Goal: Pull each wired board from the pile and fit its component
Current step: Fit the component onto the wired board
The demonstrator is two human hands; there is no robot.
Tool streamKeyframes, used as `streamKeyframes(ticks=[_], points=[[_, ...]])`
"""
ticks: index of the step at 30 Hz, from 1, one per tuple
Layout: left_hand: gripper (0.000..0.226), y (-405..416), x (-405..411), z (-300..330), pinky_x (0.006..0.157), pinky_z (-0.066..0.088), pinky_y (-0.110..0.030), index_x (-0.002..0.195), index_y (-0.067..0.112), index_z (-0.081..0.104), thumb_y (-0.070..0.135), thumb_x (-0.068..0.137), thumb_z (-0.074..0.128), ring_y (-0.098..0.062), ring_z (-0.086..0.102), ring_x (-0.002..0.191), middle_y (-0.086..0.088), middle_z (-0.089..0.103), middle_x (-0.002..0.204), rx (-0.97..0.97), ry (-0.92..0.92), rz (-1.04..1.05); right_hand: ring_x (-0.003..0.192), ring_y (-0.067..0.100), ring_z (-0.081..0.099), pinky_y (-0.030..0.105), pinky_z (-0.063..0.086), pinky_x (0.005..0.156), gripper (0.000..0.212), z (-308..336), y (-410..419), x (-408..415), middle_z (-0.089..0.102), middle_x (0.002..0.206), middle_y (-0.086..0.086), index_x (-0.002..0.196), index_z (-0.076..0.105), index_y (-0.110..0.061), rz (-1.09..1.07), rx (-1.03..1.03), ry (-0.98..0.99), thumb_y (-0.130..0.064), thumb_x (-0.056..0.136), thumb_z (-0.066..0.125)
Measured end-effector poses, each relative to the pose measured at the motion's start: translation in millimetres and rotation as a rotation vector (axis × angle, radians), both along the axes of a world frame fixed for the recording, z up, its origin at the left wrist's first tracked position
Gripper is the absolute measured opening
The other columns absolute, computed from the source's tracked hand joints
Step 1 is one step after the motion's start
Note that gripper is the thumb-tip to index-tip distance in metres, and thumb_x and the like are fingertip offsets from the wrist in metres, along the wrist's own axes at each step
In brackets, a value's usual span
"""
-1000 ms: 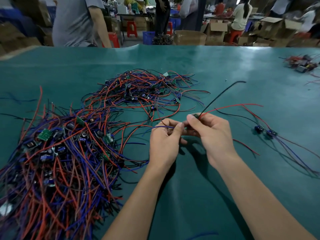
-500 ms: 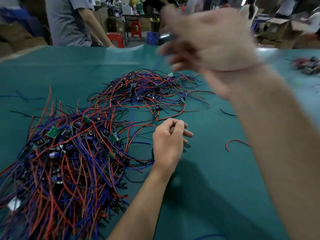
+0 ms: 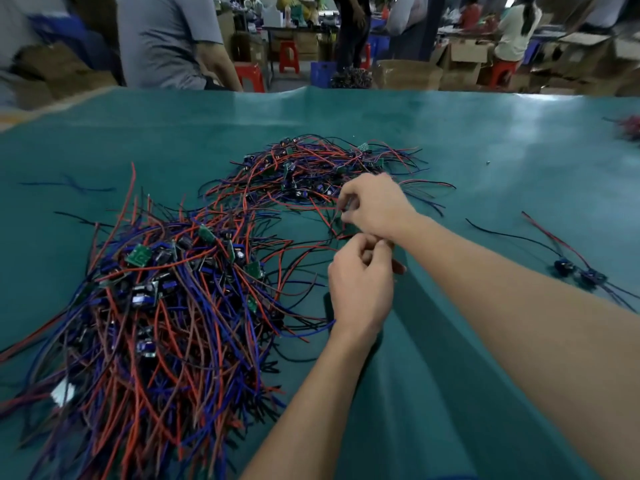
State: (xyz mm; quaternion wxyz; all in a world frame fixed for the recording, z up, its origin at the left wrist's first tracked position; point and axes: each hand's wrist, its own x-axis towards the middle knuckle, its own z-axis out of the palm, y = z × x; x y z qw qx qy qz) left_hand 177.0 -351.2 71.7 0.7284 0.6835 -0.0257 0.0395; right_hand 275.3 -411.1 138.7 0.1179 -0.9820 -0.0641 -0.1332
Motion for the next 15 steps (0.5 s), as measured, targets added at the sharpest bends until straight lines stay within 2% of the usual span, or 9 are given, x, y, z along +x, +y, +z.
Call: streamKeyframes(ticks=[1,2,4,5,6,9,11,12,15], points=[[0.017,0,0,0,0.073,0.054,-0.050,0.078,0.018,0.063,0.032,0.083,0.054,-0.022,0.063,0.063,-0.001,0.073,0.064,0.002,-0.001,0.009,0.101,0.028,0.069,0.036,0.053,0.093,0.012,9,-17,-10,0.073,0.093,0.003,0.094,0.076,-0.023,-0.087,0.157,-0.046,-0.019,0.083,0.075],[0.016,0,0,-1,0.073,0.054,-0.049,0.080,0.019,0.063,0.031,0.083,0.054,-0.021,0.062,0.062,-0.001,0.073,0.065,-0.004,-0.002,0.018,0.099,0.025,0.070,0.034,0.053,0.092,0.014,10,-20,-16,0.075,0.092,0.002,0.098,0.077,-0.021,-0.172,0.162,-0.023,-0.019,0.084,0.074],[0.014,-1,-1,0,0.070,0.054,-0.047,0.082,0.020,0.063,0.030,0.084,0.054,-0.018,0.060,0.059,0.000,0.073,0.065,-0.013,0.002,0.030,0.092,0.018,0.069,0.027,0.052,0.089,0.018,26,-41,-13,0.074,0.090,0.000,0.104,0.078,-0.019,-0.133,0.360,-0.113,-0.019,0.086,0.074],[0.013,-1,-2,1,0.069,0.054,-0.045,0.082,0.020,0.063,0.029,0.085,0.054,-0.018,0.060,0.059,0.001,0.073,0.065,-0.011,0.005,0.030,0.087,0.014,0.066,0.023,0.049,0.085,0.018,35,-39,-24,0.072,0.089,0.001,0.105,0.078,-0.016,-0.113,0.371,-0.086,-0.017,0.088,0.073],[0.012,0,-2,1,0.069,0.054,-0.044,0.082,0.020,0.063,0.028,0.087,0.055,-0.017,0.060,0.059,0.001,0.073,0.066,-0.011,0.008,0.029,0.082,0.013,0.063,0.023,0.049,0.080,0.015,44,-42,-29,0.071,0.087,0.003,0.103,0.077,-0.013,-0.094,0.490,-0.097,-0.014,0.089,0.072],[0.012,0,-1,0,0.058,0.049,-0.035,0.085,0.019,0.064,0.021,0.093,0.056,-0.013,0.058,0.057,0.000,0.074,0.068,-0.014,0.026,0.019,0.069,0.013,0.059,0.026,0.053,0.065,0.008,86,-74,-69,0.067,0.083,0.005,0.095,0.072,-0.005,-0.002,1.124,-0.098,-0.003,0.094,0.064],[0.015,1,-1,1,0.051,0.043,-0.028,0.087,0.017,0.064,0.019,0.098,0.054,-0.009,0.055,0.053,-0.001,0.074,0.070,-0.023,0.034,0.014,0.067,0.012,0.061,0.025,0.054,0.065,0.017,93,-80,-101,0.066,0.079,0.002,0.107,0.068,0.000,0.178,1.484,0.009,-0.005,0.093,0.059],[0.017,2,-1,2,0.049,0.040,-0.025,0.087,0.015,0.064,0.021,0.100,0.053,-0.008,0.054,0.052,-0.001,0.074,0.070,-0.034,0.032,0.007,0.067,0.012,0.062,0.025,0.055,0.066,0.022,88,-81,-112,0.066,0.077,0.001,0.110,0.067,0.000,0.240,1.564,0.089,-0.007,0.090,0.058],[0.033,2,-3,6,0.044,0.037,-0.021,0.083,0.016,0.067,0.033,0.105,0.049,-0.008,0.054,0.050,-0.005,0.072,0.068,-0.142,0.033,-0.042,0.072,0.016,0.065,0.028,0.059,0.072,0.038,51,-76,-126,0.065,0.079,0.004,0.119,0.063,0.003,0.234,1.600,0.390,-0.008,0.084,0.054]])
